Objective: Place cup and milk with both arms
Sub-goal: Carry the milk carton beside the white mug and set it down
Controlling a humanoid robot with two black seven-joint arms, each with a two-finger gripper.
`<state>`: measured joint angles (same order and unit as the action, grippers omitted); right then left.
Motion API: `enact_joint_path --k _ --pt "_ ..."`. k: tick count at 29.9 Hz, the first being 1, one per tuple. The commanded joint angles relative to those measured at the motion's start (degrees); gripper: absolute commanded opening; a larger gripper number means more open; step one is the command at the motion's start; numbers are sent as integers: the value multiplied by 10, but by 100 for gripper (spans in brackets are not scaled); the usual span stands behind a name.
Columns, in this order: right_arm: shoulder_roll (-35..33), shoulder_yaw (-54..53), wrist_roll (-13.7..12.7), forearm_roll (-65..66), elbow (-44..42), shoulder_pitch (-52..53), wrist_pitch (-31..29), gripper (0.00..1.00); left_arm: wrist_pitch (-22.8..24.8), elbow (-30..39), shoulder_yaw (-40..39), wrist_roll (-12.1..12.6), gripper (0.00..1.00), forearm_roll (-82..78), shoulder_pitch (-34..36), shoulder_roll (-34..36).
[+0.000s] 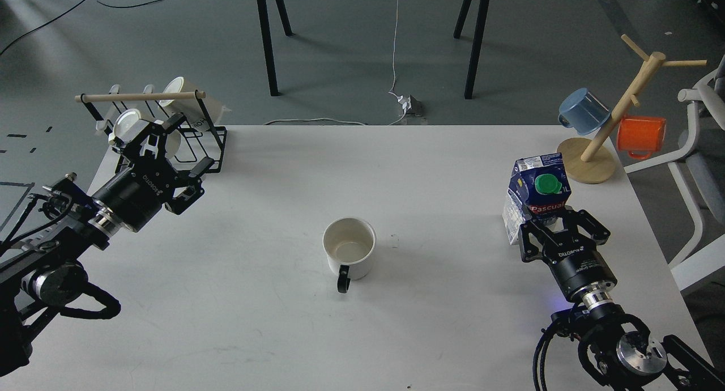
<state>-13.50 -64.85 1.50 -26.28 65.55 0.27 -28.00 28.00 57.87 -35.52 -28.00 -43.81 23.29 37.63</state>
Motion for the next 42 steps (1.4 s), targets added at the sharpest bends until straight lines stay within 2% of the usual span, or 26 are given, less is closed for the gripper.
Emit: enact_joint_path --k 1,12,29,36,42 --pt "21 2 0 0 22 -4 0 51 0 0 1 0 98 0 0 0" --pt "135 53 -1 87 56 -48 0 52 0 0 2 0 98 0 0 4" --pt "135 70 -1 107 40 -51 0 53 0 0 3 0 98 0 -9 3" --pt "135 78 -2 118 31 -49 0 58 0 0 3 0 98 0 -9 2" --pt "135 79 -2 118 33 -50 0 69 0 0 3 0 98 -1 -10 1"
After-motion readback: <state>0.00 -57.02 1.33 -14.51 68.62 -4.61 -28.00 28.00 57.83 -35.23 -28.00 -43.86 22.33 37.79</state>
